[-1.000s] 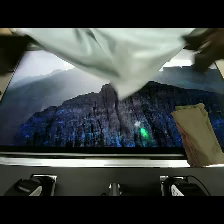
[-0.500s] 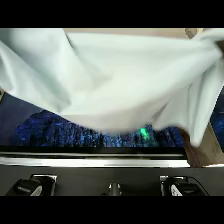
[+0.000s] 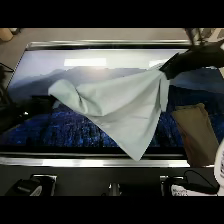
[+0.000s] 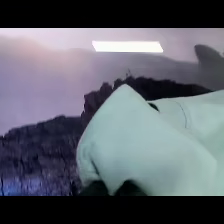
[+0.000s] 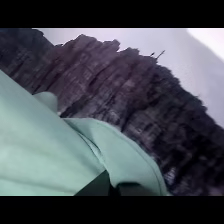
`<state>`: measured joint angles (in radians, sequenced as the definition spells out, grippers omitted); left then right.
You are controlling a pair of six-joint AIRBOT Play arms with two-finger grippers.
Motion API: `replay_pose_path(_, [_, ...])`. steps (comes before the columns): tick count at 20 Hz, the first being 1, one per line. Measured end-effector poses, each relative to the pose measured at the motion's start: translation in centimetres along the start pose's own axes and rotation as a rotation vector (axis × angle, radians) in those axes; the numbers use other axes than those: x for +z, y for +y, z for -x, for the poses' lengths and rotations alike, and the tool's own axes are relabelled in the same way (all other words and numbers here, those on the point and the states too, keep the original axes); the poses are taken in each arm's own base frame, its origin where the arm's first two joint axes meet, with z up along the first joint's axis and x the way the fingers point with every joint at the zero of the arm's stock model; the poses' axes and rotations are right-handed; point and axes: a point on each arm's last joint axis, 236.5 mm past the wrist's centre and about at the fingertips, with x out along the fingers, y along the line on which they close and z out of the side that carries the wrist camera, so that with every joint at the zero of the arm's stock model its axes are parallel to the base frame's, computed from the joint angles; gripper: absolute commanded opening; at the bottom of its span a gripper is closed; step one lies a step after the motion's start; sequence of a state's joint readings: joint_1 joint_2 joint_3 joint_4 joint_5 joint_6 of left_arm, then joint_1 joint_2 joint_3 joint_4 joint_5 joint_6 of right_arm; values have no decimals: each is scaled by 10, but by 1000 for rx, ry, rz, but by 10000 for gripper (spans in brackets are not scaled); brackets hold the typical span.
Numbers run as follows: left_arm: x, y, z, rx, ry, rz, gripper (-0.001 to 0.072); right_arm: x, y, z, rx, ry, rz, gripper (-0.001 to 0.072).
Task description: Fold the shirts.
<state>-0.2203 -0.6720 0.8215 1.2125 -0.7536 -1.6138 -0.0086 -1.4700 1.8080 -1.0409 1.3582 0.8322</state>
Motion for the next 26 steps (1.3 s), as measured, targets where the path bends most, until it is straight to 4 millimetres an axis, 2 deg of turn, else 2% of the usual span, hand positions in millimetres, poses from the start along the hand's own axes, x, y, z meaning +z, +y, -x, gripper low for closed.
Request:
replay_pose_path(1, [-20,9,-12,10,42,39,32,-8,-1,-32,73,13,-63,21])
replay_pose_path(2, [-36,15,-22,15,74,75,33,-16,0,-59,142,27,-122,59])
replay_pose_path(3, [-52,20,-30,22,108,107,33,-23,4,-84,208,40,-176,348])
replay_pose_path(4, [-61,24,-36,24,124,131,33,-29,9,-101,260,50,-214,677])
replay_pose_path(5, [-69,26,-40,27,137,150,33,-37,15,-115,310,71,-245,680])
replay_pose_path(7, [-74,30,-45,29,140,167,33,-52,25,-123,377,119,-267,680])
replay_pose_path(9, [-78,32,-47,32,143,155,33,-75,25,-116,381,215,-258,669])
replay_pose_path(11, [-80,35,-48,37,146,146,33,-106,17,-101,312,348,-251,669])
replay_pose_path(13, [-84,40,-48,47,164,145,33,-145,23,-85,283,483,-271,669])
replay_pose_path(17, [-93,46,-45,61,203,148,33,-242,80,-65,342,706,-357,674])
replay_pose_path(20, [-99,47,-43,63,230,149,33,-295,123,-61,360,758,-449,683])
replay_pose_path(23, [-104,47,-42,63,252,151,33,-319,156,-73,368,715,-574,682])
replay_pose_path(26, [-110,46,-41,62,279,152,33,-315,175,-88,390,625,-695,680])
